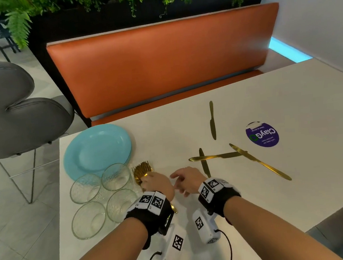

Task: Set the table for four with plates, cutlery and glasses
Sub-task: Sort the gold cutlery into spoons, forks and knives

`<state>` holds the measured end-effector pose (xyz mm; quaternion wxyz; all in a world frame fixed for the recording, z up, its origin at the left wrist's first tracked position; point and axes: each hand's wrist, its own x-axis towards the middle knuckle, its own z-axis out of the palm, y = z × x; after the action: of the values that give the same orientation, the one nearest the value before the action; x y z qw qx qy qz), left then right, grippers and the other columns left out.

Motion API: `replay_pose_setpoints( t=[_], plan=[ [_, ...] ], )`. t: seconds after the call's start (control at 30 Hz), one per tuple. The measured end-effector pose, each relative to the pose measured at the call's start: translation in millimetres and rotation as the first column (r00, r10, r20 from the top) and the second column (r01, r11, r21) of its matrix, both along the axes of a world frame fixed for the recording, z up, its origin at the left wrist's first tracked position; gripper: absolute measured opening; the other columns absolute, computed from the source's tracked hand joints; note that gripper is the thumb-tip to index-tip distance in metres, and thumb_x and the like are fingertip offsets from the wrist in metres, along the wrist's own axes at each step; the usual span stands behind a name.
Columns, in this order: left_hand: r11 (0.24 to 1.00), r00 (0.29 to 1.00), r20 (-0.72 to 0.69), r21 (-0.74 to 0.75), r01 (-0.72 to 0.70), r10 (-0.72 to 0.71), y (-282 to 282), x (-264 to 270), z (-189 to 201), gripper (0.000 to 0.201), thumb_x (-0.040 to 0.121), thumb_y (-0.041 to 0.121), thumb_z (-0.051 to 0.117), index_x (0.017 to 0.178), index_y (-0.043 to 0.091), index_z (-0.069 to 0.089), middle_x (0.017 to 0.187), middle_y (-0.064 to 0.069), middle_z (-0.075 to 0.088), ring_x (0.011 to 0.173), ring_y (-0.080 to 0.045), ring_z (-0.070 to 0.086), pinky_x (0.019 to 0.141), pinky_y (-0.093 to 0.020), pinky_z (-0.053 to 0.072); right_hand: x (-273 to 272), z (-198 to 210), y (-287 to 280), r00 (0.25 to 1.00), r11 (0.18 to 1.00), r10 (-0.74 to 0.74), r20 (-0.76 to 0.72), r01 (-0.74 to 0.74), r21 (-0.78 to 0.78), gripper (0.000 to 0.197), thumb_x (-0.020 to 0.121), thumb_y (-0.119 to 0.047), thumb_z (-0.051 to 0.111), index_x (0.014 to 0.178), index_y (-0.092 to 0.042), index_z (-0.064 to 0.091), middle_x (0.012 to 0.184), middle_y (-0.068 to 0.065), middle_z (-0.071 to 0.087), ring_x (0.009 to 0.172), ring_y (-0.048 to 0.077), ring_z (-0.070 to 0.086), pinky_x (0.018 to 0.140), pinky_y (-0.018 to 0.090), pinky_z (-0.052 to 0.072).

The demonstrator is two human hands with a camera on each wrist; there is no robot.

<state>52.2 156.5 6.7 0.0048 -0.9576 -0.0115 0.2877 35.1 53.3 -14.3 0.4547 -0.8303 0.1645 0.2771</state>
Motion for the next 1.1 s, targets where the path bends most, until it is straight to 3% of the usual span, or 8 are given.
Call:
replay_pose_setpoints(
  t=[0.13,0.2,0.27,0.4,0.6,0.77,0.97,1.1],
  plan=[
    [0.979,0.996,0.056,-0.190,0.076,-0.066,-19.0,10.6,14.2,0.046,0.096,0.021,0.041,0.136,0.002,0.030,0.140,-0.017,0.035,0.130,-0.031,0.036,0.107,-0.034,0.032,-0.6,11.4,-50.8,0.974,0.972,-0.220,0.049,0.223,-0.073,0.033,0.090,-0.010,0.059,0.123,-0.011,0.058,0.093,0.003,0.063,0.063,0.010,0.056,0.047,0.018,0.050],
    [0.948,0.990,0.055,-0.287,0.140,-0.130,-30.7,18.8,16.8,0.041,0.096,0.019,0.038,0.135,0.005,0.035,0.139,-0.015,0.041,0.129,-0.029,0.039,0.107,-0.033,0.032,-2.7,13.9,-83.4,0.961,0.930,-0.261,0.095,0.276,-0.242,0.028,0.089,-0.016,0.060,0.117,-0.012,0.062,0.106,0.005,0.062,0.083,0.018,0.064,0.069,0.025,0.058],
    [0.915,0.983,0.048,-0.359,0.182,-0.177,-45.7,24.9,18.7,0.038,0.096,0.016,0.039,0.133,0.007,0.041,0.137,-0.013,0.047,0.128,-0.027,0.043,0.105,-0.030,0.034,-7.4,12.0,-117.8,0.968,0.841,-0.236,0.087,0.249,-0.480,0.028,0.091,-0.019,0.055,0.117,-0.013,0.063,0.120,0.007,0.061,0.108,0.025,0.061,0.091,0.033,0.053],
    [0.854,0.974,0.086,-0.468,0.226,-0.211,-74.9,29.7,22.1,0.033,0.096,0.013,0.040,0.127,0.010,0.051,0.129,-0.008,0.057,0.120,-0.024,0.052,0.096,-0.026,0.042,-36.1,11.2,-178.4,0.940,0.678,-0.340,0.025,0.263,-0.686,0.024,0.091,-0.013,0.048,0.109,-0.008,0.064,0.112,0.010,0.064,0.105,0.028,0.061,0.079,0.030,0.048],
    [0.827,0.965,0.087,-0.501,0.256,-0.247,-109.5,32.4,17.1,0.032,0.096,0.016,0.041,0.124,0.010,0.054,0.128,-0.007,0.058,0.119,-0.025,0.053,0.097,-0.028,0.042,-69.8,-6.9,-220.1,0.951,0.628,-0.303,-0.067,0.147,-0.764,0.027,0.094,-0.011,0.041,0.103,-0.012,0.066,0.100,0.005,0.064,0.091,0.023,0.062,0.074,0.027,0.046],
    [0.830,0.968,0.065,-0.503,0.243,-0.244,-129.3,32.2,6.3,0.033,0.095,0.019,0.043,0.125,0.012,0.054,0.128,-0.009,0.058,0.118,-0.024,0.054,0.094,-0.026,0.042,-73.8,-11.9,-225.0,0.959,0.616,-0.276,-0.066,0.123,-0.778,0.029,0.094,-0.010,0.039,0.105,-0.013,0.066,0.108,0.004,0.065,0.100,0.022,0.063,0.079,0.027,0.046],
    [0.830,0.966,0.025,-0.506,0.234,-0.257,-141.6,31.7,0.3,0.033,0.095,0.018,0.042,0.125,0.013,0.054,0.130,-0.008,0.056,0.118,-0.023,0.053,0.088,-0.023,0.040,-70.3,-9.3,-236.1,0.954,0.662,-0.281,-0.104,0.114,-0.741,0.023,0.090,-0.014,0.050,0.107,-0.014,0.066,0.106,0.006,0.066,0.080,0.021,0.054,0.072,0.027,0.046],
    [0.822,0.966,0.000,-0.525,0.221,-0.260,-147.1,27.3,0.2,0.033,0.095,0.019,0.043,0.126,0.014,0.053,0.130,-0.008,0.055,0.119,-0.023,0.053,0.094,-0.027,0.043,-72.4,-8.8,-241.9,0.952,0.718,-0.278,-0.129,0.117,-0.687,0.023,0.086,-0.015,0.055,0.105,-0.012,0.068,0.107,0.007,0.067,0.089,0.022,0.062,0.073,0.027,0.051]
  ],
)
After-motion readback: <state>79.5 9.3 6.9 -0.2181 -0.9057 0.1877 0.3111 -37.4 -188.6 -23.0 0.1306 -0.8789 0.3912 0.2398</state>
